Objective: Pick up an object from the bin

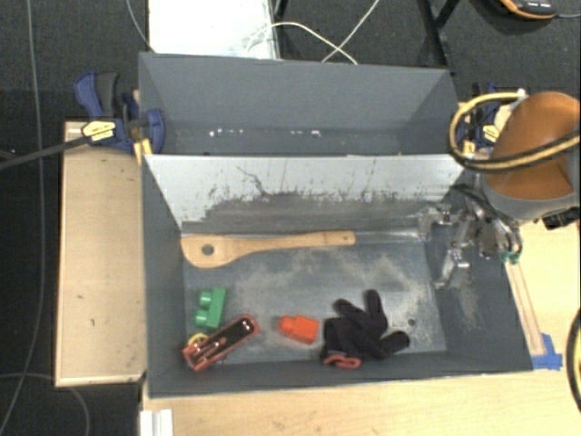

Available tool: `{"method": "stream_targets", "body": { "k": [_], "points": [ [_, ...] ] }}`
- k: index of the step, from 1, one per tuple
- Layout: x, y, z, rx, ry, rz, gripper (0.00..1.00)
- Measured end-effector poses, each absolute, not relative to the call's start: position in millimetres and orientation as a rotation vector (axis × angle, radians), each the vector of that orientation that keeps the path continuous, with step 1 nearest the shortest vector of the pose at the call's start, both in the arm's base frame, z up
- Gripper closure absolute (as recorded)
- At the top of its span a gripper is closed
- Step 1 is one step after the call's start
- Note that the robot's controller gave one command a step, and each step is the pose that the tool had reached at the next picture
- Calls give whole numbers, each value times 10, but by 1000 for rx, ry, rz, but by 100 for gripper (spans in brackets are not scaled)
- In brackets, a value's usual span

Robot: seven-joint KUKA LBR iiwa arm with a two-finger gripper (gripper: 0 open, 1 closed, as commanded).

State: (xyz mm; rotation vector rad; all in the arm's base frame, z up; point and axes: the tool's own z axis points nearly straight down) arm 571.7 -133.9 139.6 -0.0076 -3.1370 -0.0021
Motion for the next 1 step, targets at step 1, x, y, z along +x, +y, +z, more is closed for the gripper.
{"method": "stream_targets", "body": {
  "k": [1],
  "points": [
    [5737, -1333, 1441, 2, -3145, 1, 0]
  ]
}}
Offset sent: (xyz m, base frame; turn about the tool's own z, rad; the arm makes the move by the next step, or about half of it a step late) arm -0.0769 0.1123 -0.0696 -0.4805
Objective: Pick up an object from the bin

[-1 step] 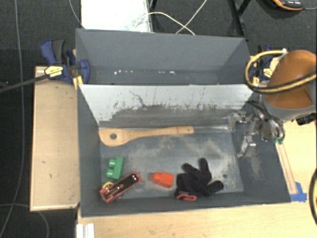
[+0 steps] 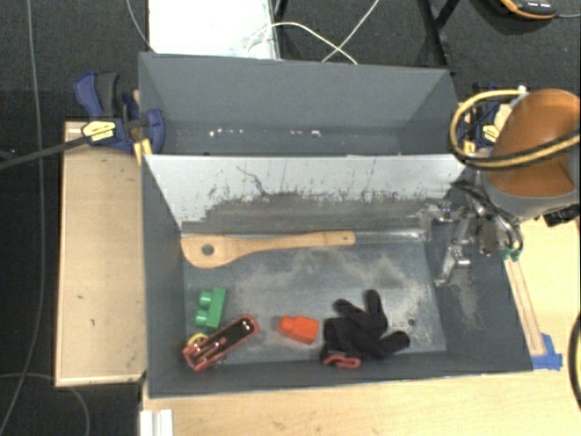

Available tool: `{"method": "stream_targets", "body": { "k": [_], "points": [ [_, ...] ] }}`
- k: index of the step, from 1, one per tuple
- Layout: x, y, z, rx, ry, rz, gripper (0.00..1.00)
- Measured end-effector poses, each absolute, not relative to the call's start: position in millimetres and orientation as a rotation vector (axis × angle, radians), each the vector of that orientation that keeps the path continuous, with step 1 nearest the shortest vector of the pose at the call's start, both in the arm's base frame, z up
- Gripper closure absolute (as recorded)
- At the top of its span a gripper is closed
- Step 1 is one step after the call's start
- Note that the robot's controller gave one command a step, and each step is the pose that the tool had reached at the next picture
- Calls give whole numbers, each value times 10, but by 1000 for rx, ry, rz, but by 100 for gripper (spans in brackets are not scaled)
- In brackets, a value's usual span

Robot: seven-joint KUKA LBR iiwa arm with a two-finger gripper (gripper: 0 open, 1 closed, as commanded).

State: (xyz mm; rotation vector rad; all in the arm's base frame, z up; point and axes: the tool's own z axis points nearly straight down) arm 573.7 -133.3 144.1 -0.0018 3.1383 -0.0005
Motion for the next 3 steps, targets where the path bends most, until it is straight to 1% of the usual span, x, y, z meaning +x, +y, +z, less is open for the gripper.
{"method": "stream_targets", "body": {
  "k": [1, 2, 3],
  "points": [
    [4940, -189, 694, -741, 3056, 6, 0],
    [5170, -256, 1169, -455, 3101, -4, 0],
    [4849, 342, 1017, -1416, 2804, 6, 0]
  ]
}}
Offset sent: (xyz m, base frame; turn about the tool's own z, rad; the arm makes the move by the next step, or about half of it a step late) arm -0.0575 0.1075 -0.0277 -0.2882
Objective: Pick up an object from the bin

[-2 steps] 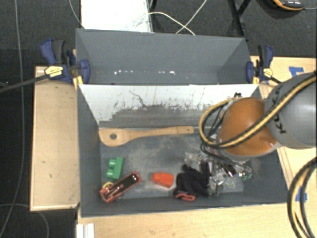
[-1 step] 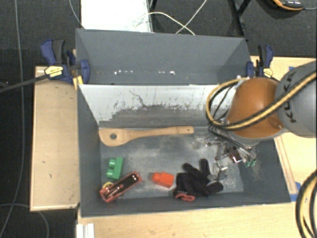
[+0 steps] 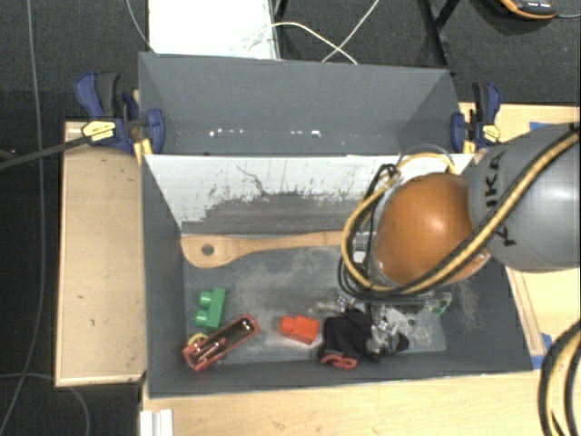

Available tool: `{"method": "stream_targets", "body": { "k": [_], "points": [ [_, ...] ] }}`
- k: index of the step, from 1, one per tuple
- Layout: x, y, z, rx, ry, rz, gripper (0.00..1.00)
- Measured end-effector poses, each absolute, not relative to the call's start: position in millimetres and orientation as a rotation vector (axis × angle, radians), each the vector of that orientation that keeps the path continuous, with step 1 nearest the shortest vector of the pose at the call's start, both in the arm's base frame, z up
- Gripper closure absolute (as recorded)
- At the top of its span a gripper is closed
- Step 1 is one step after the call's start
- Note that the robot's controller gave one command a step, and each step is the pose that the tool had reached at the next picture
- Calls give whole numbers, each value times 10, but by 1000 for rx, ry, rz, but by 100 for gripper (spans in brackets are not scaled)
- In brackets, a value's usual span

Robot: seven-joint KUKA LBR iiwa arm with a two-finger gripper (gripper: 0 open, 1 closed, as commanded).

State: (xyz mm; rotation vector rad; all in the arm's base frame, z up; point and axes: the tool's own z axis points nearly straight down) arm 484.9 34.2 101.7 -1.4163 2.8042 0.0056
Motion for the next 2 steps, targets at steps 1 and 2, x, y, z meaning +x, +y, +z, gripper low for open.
{"method": "stream_targets", "body": {
  "k": [1, 2],
  "points": [
    [4822, 412, 721, -1773, 2576, -10, 0],
    [4789, 88, 706, -2118, 2308, -3, 100]
  ]
}}
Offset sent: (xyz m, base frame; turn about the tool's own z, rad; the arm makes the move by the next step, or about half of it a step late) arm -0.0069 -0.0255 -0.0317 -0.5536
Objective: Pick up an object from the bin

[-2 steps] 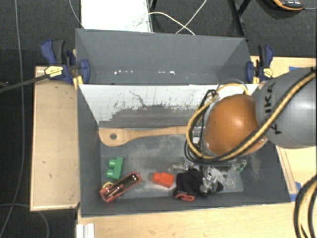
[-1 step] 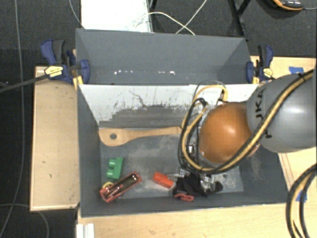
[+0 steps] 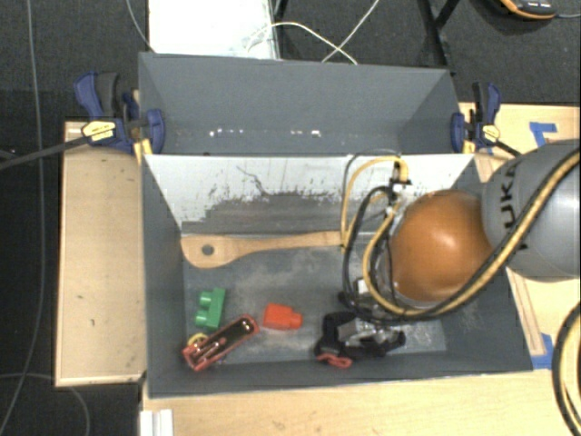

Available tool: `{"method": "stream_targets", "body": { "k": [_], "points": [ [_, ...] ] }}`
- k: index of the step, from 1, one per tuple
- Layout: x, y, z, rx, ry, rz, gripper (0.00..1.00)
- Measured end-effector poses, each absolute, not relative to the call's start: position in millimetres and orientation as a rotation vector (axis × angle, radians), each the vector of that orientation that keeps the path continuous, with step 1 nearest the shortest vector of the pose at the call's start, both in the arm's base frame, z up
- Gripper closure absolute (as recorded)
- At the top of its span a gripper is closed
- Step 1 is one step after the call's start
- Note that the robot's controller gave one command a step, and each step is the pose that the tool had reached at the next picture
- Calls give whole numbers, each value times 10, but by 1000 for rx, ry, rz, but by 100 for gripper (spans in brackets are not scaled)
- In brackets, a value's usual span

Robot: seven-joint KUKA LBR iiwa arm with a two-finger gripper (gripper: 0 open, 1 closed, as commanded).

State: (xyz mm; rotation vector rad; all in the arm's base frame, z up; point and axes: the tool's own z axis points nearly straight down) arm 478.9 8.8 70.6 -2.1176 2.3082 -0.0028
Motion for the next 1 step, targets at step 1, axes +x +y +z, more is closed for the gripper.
{"method": "stream_targets", "body": {
  "k": [1],
  "points": [
    [4788, 89, 710, -2117, 2308, -2, 100]
  ]
}}
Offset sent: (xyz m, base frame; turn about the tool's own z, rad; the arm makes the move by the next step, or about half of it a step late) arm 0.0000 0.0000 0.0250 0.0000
